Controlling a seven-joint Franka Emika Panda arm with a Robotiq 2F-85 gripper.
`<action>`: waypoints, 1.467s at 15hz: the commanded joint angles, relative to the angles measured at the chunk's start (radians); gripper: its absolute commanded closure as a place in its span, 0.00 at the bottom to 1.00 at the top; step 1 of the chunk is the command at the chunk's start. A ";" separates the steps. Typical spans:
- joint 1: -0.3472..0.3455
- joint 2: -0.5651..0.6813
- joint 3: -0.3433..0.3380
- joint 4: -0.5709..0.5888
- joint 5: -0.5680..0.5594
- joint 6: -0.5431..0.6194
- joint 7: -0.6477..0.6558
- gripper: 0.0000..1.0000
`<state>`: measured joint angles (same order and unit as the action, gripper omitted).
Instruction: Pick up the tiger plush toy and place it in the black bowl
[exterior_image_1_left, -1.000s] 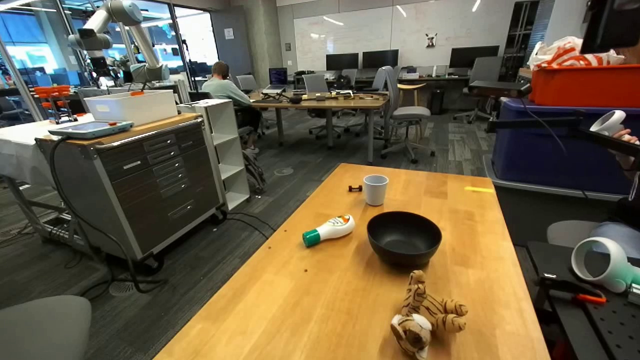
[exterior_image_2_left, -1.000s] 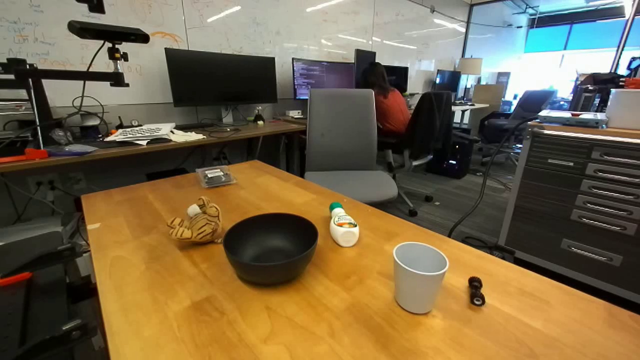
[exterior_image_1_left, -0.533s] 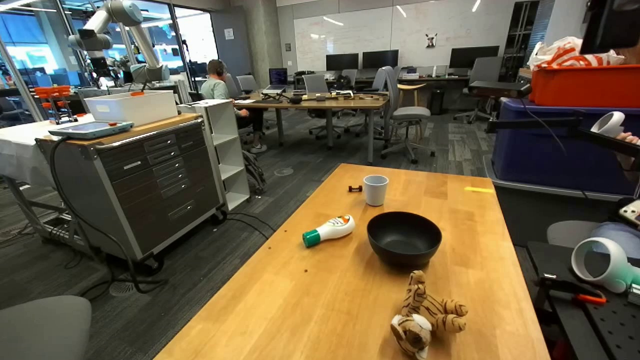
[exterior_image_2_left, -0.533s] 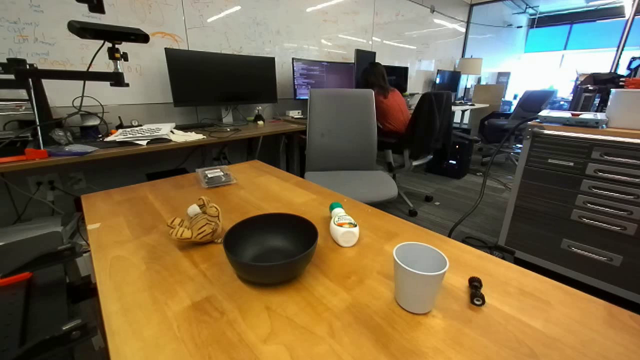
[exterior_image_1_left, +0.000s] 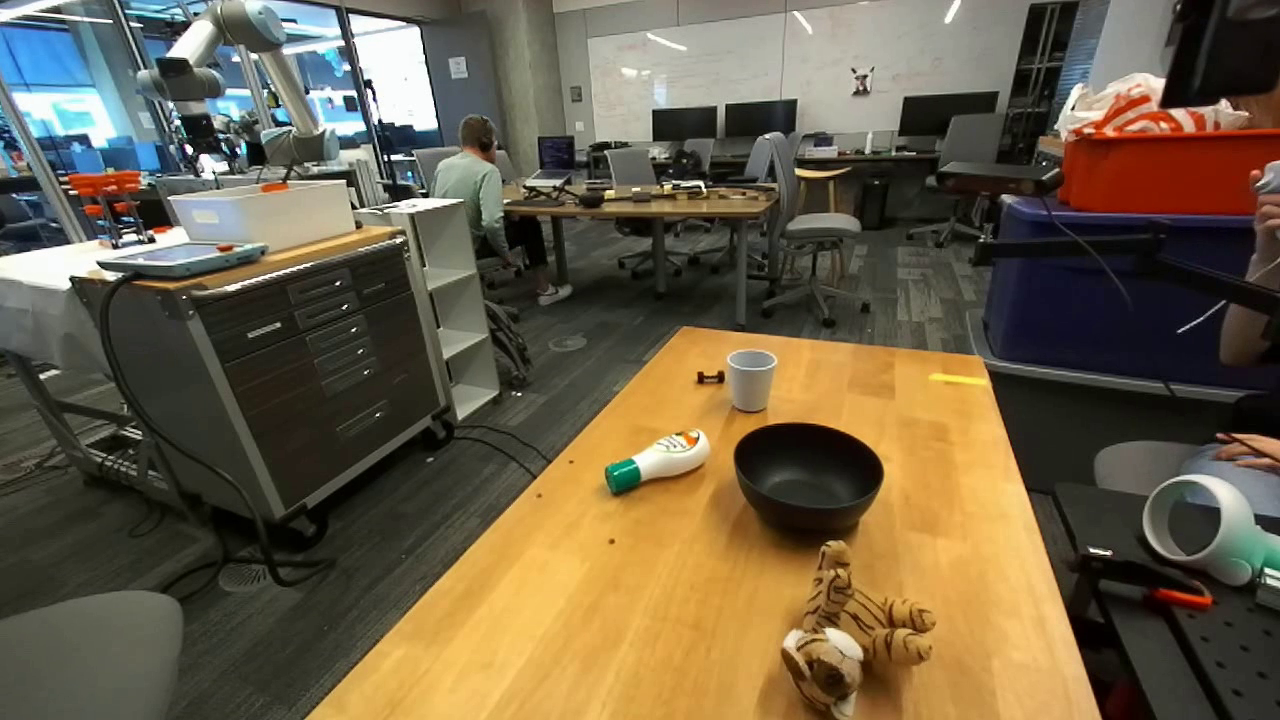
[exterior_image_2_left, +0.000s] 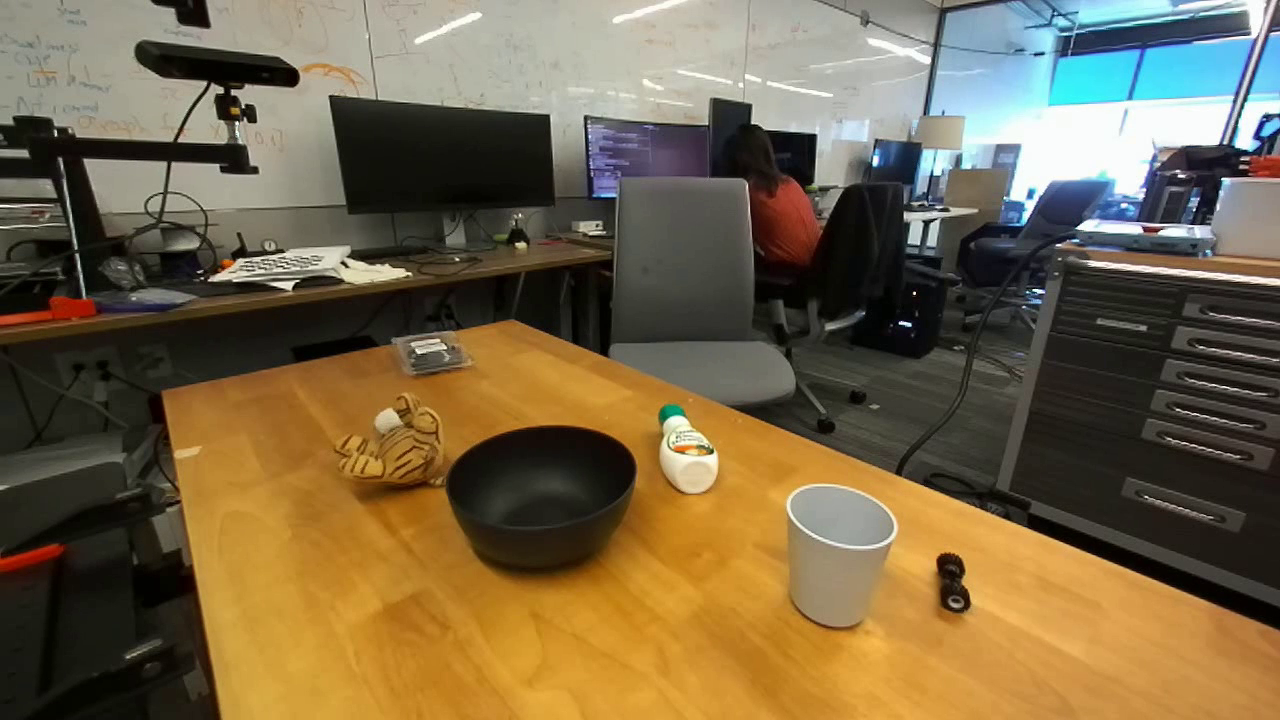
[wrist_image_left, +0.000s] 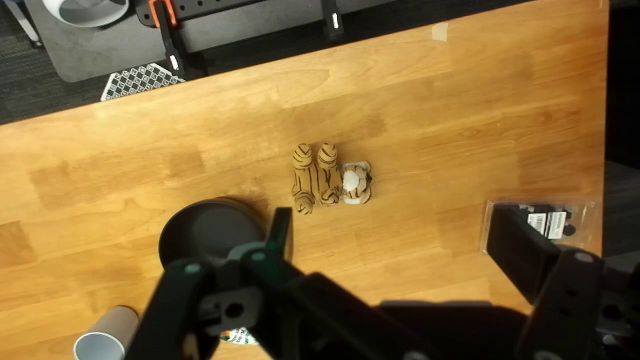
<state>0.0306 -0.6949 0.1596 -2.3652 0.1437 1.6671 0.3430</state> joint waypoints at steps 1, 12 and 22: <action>-0.004 0.001 0.003 0.003 0.001 -0.003 -0.002 0.00; -0.037 0.055 0.077 -0.104 -0.020 0.277 0.177 0.00; -0.044 0.279 0.084 -0.249 -0.117 0.473 0.260 0.00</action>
<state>-0.0027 -0.4851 0.2277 -2.6000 0.0590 2.0844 0.5574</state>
